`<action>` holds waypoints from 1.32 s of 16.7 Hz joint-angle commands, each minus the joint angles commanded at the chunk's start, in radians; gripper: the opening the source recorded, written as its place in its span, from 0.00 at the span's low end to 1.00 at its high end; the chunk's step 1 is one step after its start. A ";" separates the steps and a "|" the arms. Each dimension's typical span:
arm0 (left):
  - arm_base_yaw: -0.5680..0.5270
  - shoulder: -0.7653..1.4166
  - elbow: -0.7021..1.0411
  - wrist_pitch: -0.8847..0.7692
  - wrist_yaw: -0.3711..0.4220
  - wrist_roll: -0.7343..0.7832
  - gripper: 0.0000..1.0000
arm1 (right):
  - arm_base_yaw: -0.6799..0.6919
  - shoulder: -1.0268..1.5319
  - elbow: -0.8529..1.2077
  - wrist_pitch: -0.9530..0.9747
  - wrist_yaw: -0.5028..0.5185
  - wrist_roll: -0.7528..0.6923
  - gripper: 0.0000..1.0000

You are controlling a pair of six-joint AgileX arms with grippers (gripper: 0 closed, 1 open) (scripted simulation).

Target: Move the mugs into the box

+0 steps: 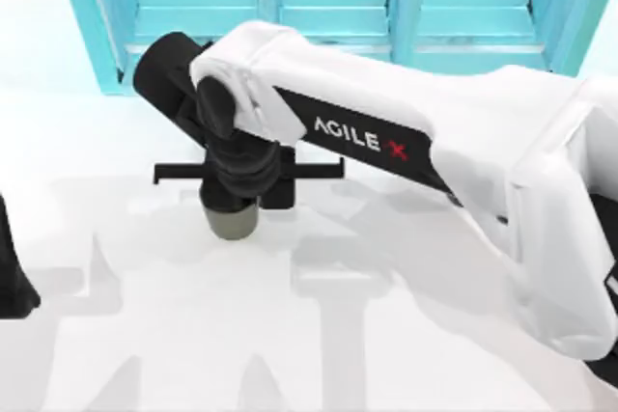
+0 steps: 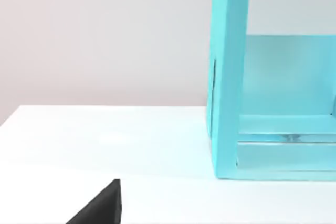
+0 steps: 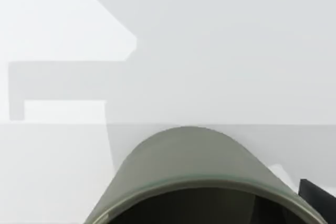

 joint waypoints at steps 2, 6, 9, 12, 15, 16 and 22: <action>0.000 0.000 0.000 0.000 0.000 0.000 1.00 | -0.008 -0.016 -0.015 -0.003 -0.002 -0.007 0.00; 0.000 0.000 0.000 0.000 0.000 0.000 1.00 | -0.067 -0.172 -0.128 -0.028 -0.016 -0.062 0.00; 0.000 0.000 0.000 0.000 0.000 0.000 1.00 | -0.117 -0.327 -0.231 -0.056 -0.029 -0.116 0.00; 0.000 0.000 0.000 0.000 0.000 0.000 1.00 | -0.145 -0.396 -0.290 -0.074 -0.036 -0.148 0.00; 0.000 0.000 0.000 0.000 0.000 0.000 1.00 | -0.146 -0.398 -0.292 -0.075 -0.036 -0.149 0.00; 0.000 0.000 0.000 0.000 0.000 0.000 1.00 | -0.141 -0.395 -0.289 -0.073 -0.034 -0.148 0.00; 0.000 0.000 0.000 0.000 0.000 0.000 1.00 | -0.296 -0.479 -0.357 -0.117 -0.059 -0.304 0.00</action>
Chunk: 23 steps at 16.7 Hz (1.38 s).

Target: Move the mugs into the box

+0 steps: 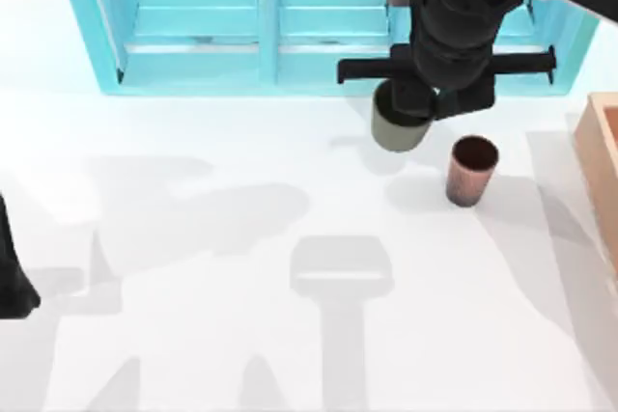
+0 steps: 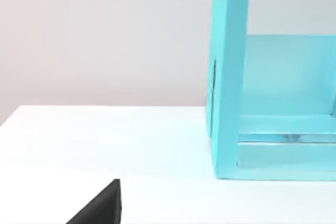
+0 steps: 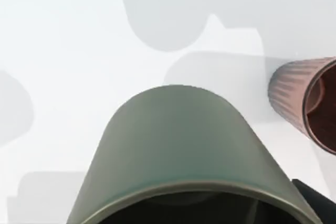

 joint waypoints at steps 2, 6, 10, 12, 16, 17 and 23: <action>0.000 0.000 0.000 0.000 0.000 0.000 1.00 | -0.131 -0.064 -0.062 -0.033 -0.017 -0.130 0.00; 0.000 0.000 0.000 0.000 0.000 0.000 1.00 | -0.478 -0.230 -0.229 -0.107 -0.052 -0.473 0.00; 0.000 0.000 0.000 0.000 0.000 0.000 1.00 | -0.825 -0.421 -0.408 -0.167 -0.090 -0.818 0.00; 0.000 0.000 0.000 0.000 0.000 0.000 1.00 | -0.952 -0.507 -0.484 -0.187 -0.111 -0.945 0.00; 0.000 0.000 0.000 0.000 0.000 0.000 1.00 | -1.079 -0.615 -0.576 -0.202 -0.142 -1.072 0.00; 0.000 0.000 0.000 0.000 0.000 0.000 1.00 | -1.084 -0.619 -0.580 -0.202 -0.144 -1.077 0.00; 0.000 0.000 0.000 0.000 0.000 0.000 1.00 | -1.078 -0.617 -0.594 -0.185 -0.141 -1.073 0.00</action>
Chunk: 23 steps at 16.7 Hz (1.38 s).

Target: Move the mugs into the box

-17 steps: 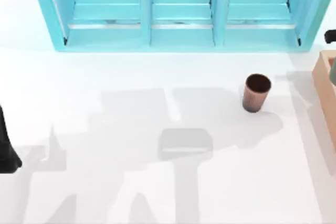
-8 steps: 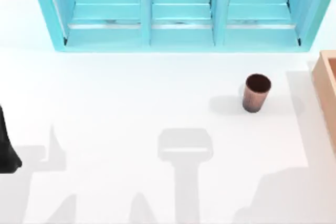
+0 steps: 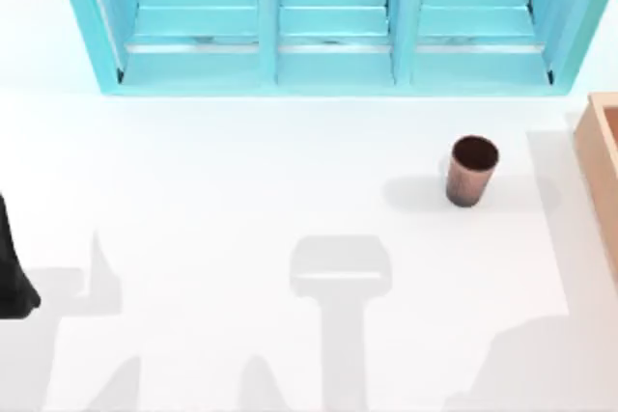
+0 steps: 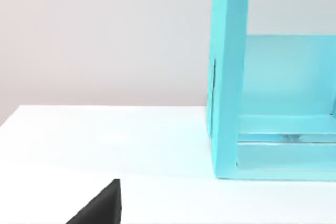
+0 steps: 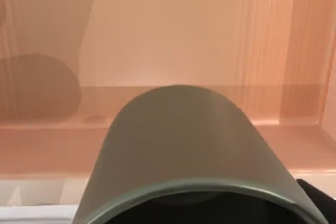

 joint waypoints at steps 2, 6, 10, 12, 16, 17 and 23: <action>0.000 0.000 0.000 0.000 0.000 0.000 1.00 | 0.004 -0.002 -0.056 0.056 0.000 0.008 0.00; 0.000 0.000 0.000 0.000 0.000 0.000 1.00 | 0.018 -0.002 -0.202 0.198 0.000 0.022 0.00; 0.000 0.000 0.000 0.000 0.000 0.000 1.00 | 0.023 -0.002 -0.242 0.238 -0.001 0.026 0.00; 0.000 0.000 0.000 0.000 0.000 0.000 1.00 | 0.023 -0.002 -0.242 0.238 -0.001 0.026 0.00; 0.000 0.000 0.000 0.000 0.000 0.000 1.00 | 0.023 -0.002 -0.242 0.238 -0.001 0.026 0.30; 0.000 0.000 0.000 0.000 0.000 0.000 1.00 | 0.023 -0.002 -0.242 0.238 -0.001 0.026 0.38; 0.000 0.000 0.000 0.000 0.000 0.000 1.00 | 0.023 -0.002 -0.242 0.238 -0.001 0.026 0.83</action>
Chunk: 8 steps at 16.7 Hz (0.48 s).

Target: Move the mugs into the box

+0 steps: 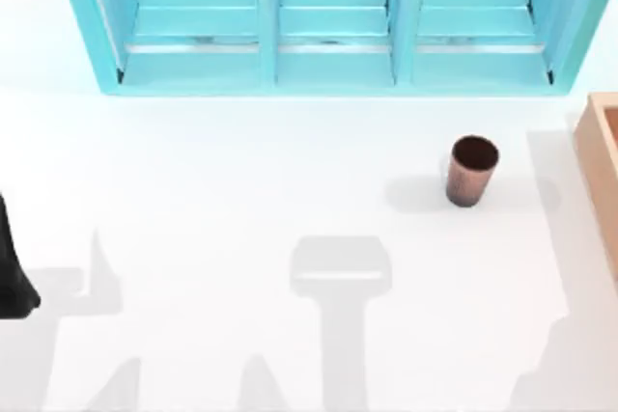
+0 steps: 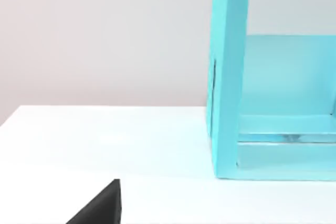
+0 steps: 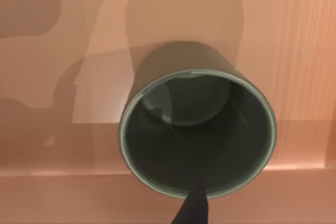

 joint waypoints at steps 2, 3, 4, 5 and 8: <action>0.000 0.000 0.000 0.000 0.000 0.000 1.00 | 0.000 0.000 0.000 0.000 0.000 0.000 0.98; 0.000 0.000 0.000 0.000 0.000 0.000 1.00 | 0.000 0.000 0.000 0.000 0.000 0.000 1.00; 0.000 0.000 0.000 0.000 0.000 0.000 1.00 | 0.000 0.000 0.000 0.000 0.000 0.000 1.00; 0.000 0.000 0.000 0.000 0.000 0.000 1.00 | 0.000 0.000 0.000 0.000 0.000 0.000 1.00; 0.000 0.000 0.000 0.000 0.000 0.000 1.00 | 0.000 0.000 0.000 0.000 0.000 0.000 1.00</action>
